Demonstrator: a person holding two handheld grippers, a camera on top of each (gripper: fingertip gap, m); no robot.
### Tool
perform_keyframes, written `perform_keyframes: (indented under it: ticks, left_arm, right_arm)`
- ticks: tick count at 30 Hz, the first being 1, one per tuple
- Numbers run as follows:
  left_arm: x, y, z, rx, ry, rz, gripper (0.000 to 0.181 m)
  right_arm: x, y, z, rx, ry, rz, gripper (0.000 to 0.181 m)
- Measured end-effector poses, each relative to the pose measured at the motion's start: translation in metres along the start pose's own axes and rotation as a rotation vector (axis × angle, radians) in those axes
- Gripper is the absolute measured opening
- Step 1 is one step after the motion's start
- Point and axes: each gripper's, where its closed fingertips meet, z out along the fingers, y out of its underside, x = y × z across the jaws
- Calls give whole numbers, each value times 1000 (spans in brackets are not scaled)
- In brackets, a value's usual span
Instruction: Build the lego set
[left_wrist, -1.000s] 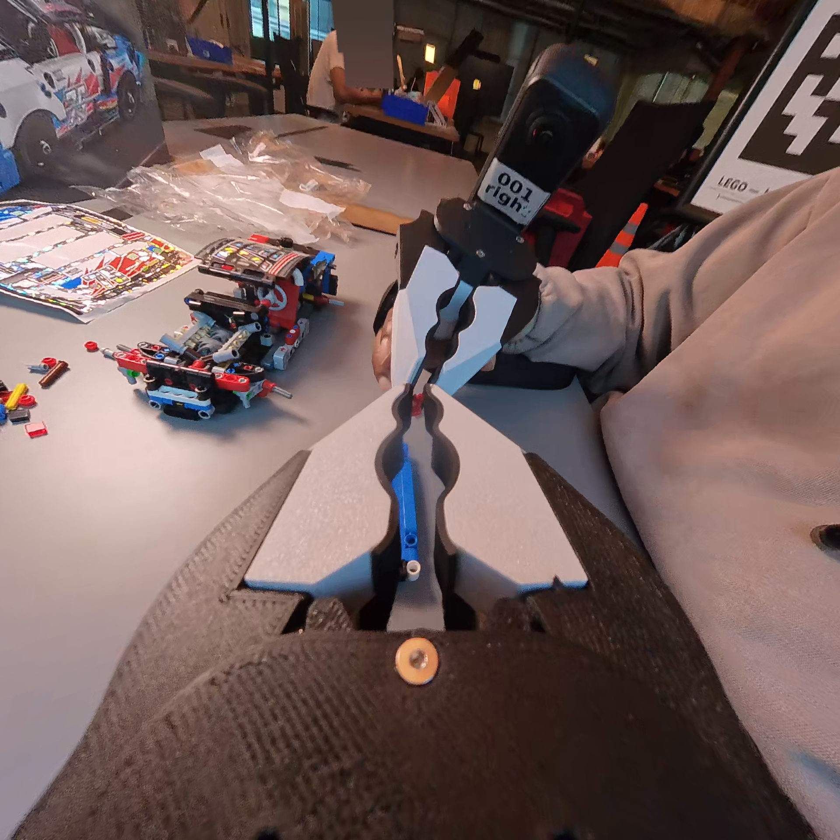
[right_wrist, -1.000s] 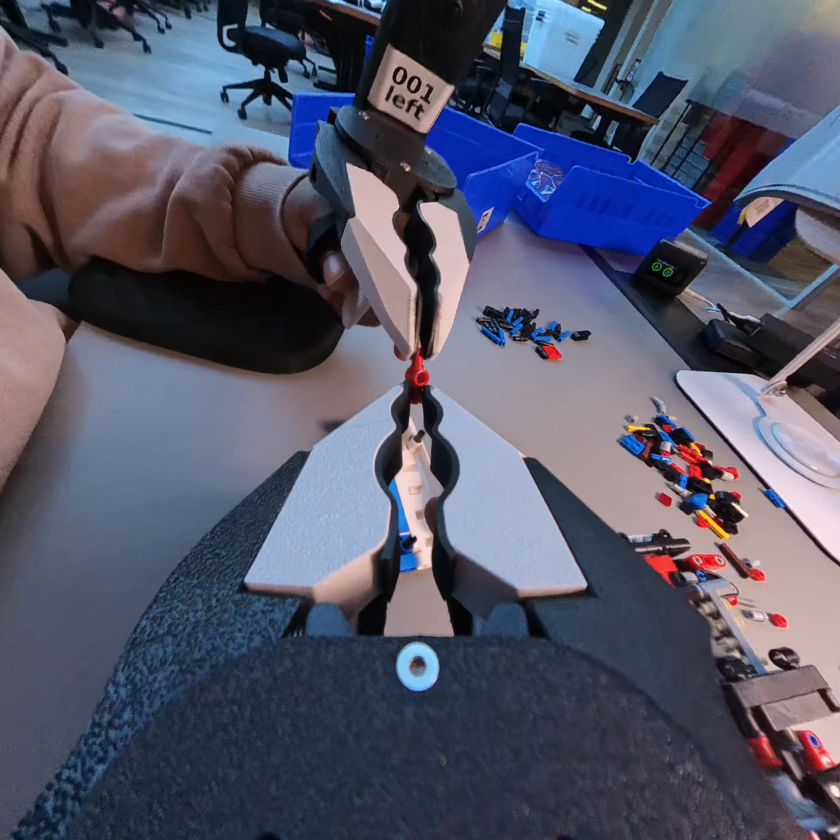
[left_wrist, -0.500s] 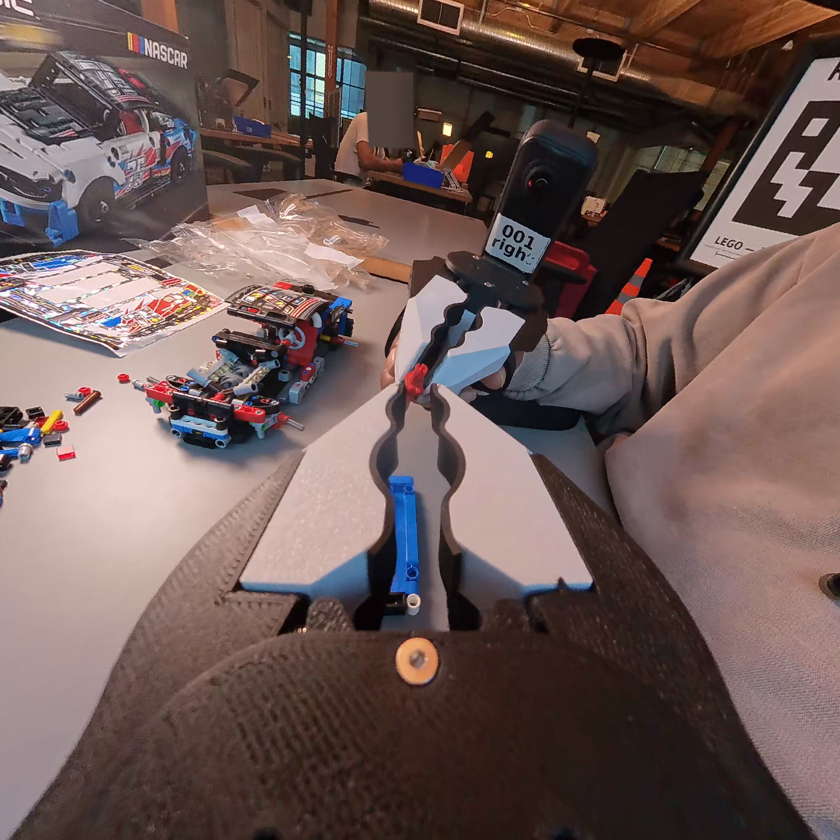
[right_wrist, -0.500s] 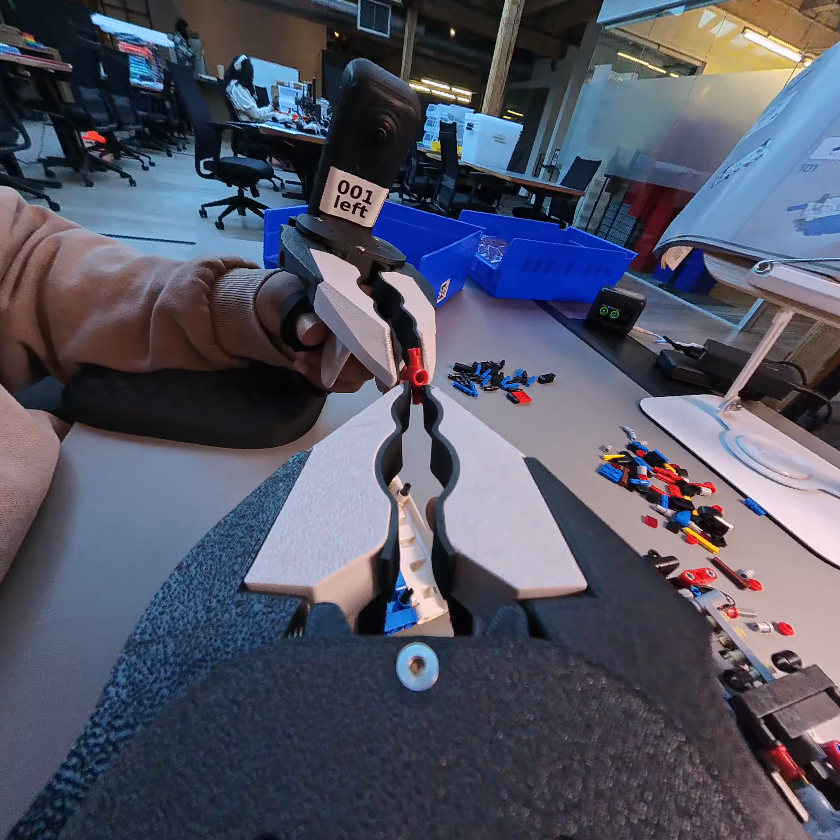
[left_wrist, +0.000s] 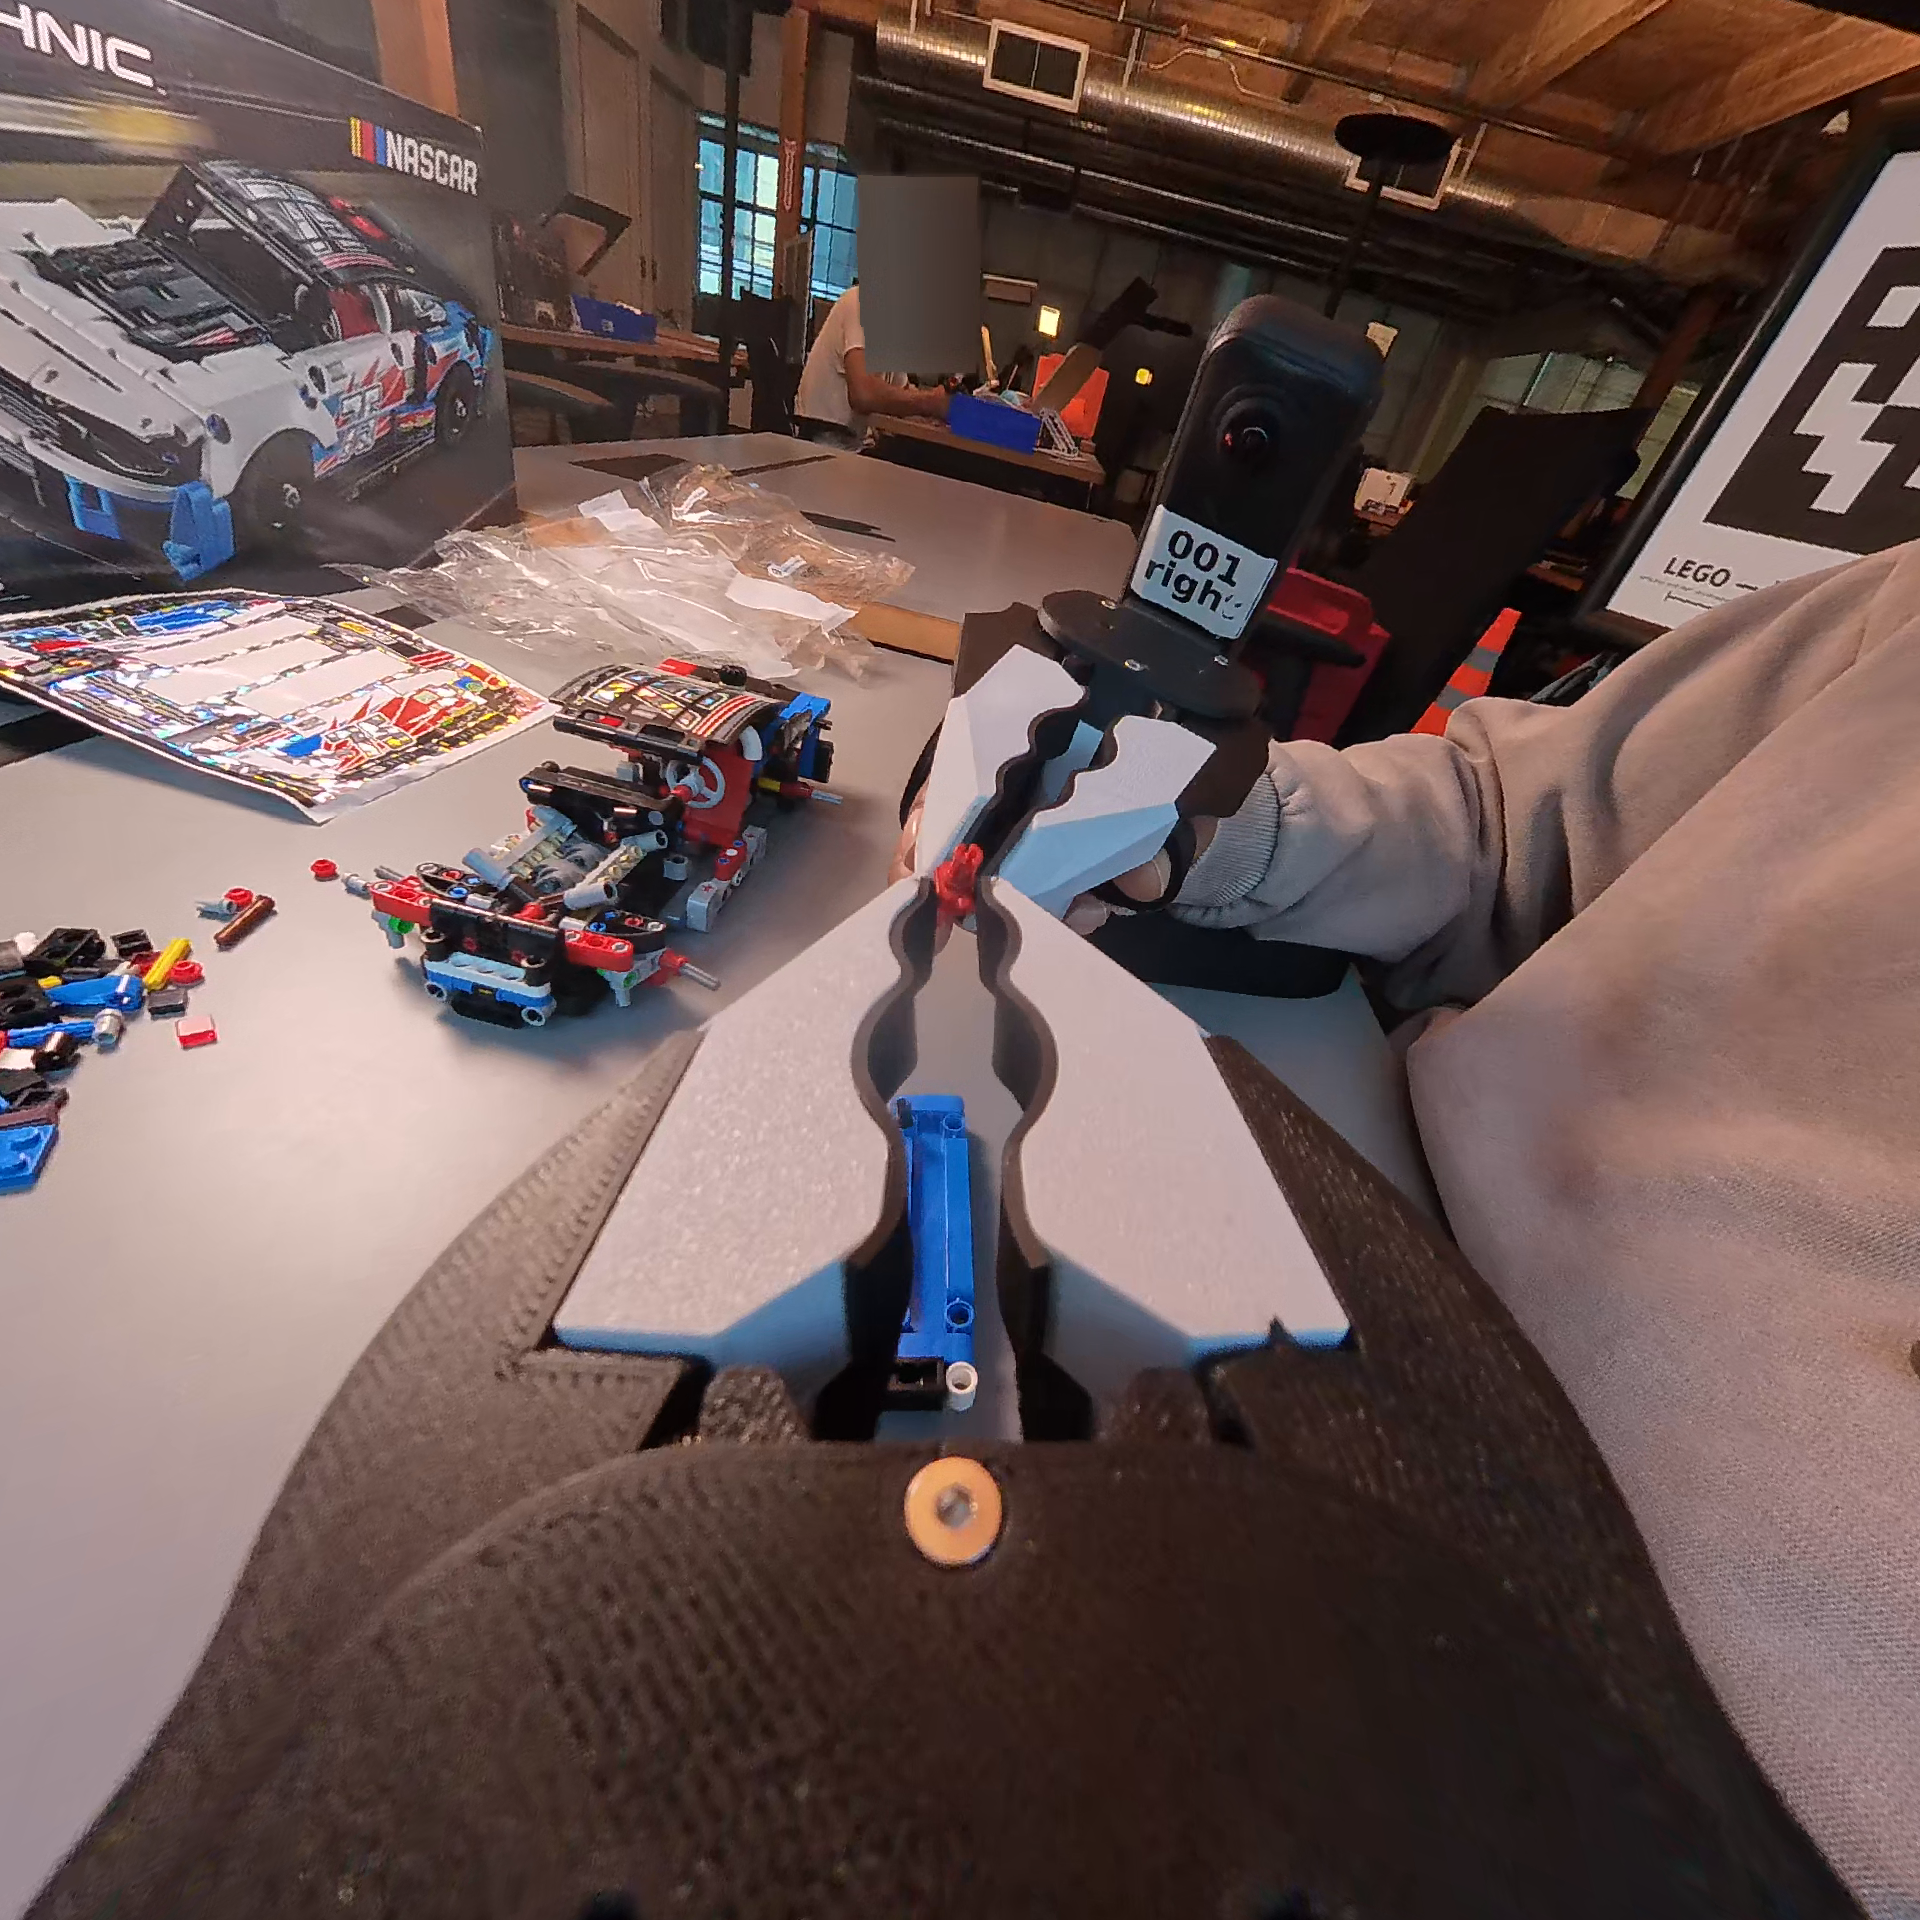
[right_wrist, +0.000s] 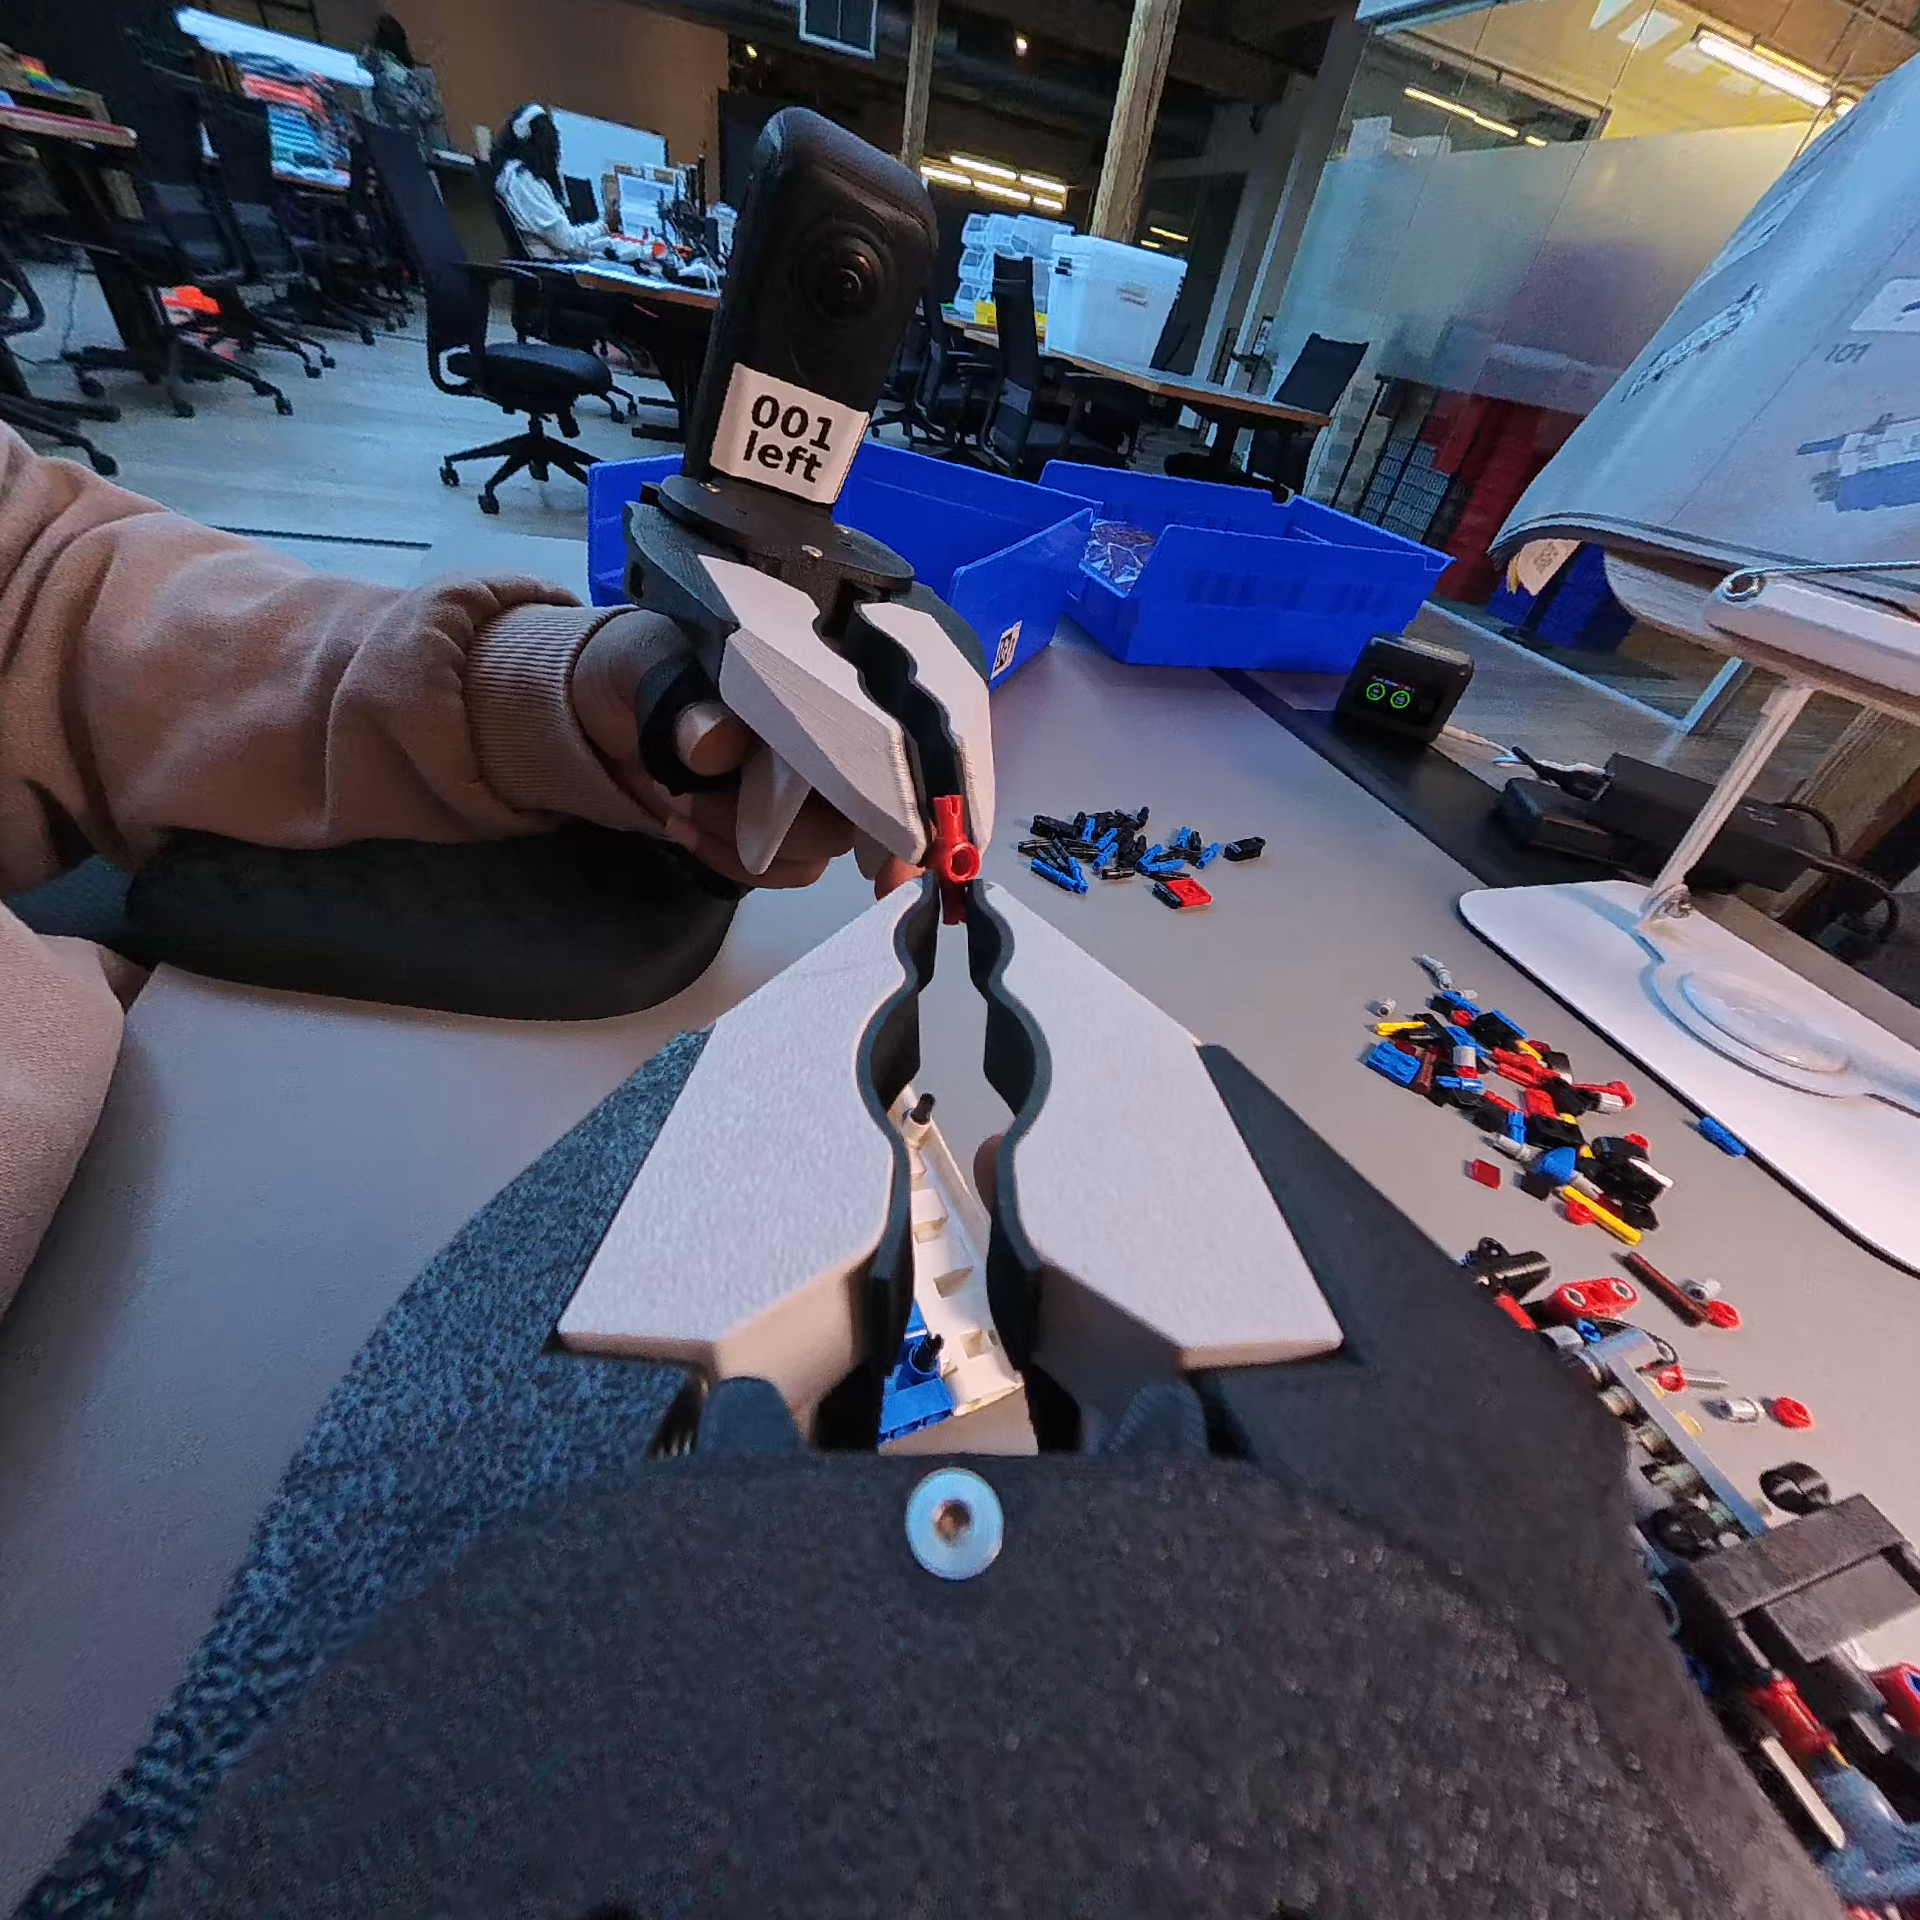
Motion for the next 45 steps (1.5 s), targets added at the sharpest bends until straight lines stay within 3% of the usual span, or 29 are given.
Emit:
perform_keyframes:
  ticks: [8,14,17,22,27,30,32,34,38,45]
  left_arm:
    - [-7,-2,2,27,-57,13,5]
    - [-2,-8,-2,4,-60,91,5]
    - [-6,-4,-18,-97,-30,68,5]
    - [-32,53,-51,-433,-66,38,5]
    - [-36,90,-51,-525,-32,-19,5]
    - [-34,98,-49,-561,-27,-5,5]
    - [-34,101,-50,-569,-31,-8,5]
    - [-34,104,-51,-574,-34,-10,5]
    - [-37,101,-50,-540,-48,-26,5]
    - [-33,80,-49,-395,5,-28,5]
  right_arm:
    - [6,0,4,-9,64,67,3]
    - [2,-6,3,27,12,153,5]
    - [-7,17,1,-146,-89,78,24]
    - [-8,90,-13,-618,-227,-160,52]
    - [-14,98,6,-779,-383,-216,74]
    - [-22,109,17,-864,-493,-247,73]
    - [-26,115,18,-916,-568,-236,62]
    - [-25,116,20,-932,-601,-232,52]
    - [-26,115,21,-923,-612,-246,51]
    - [-21,94,22,-673,-438,-192,50]
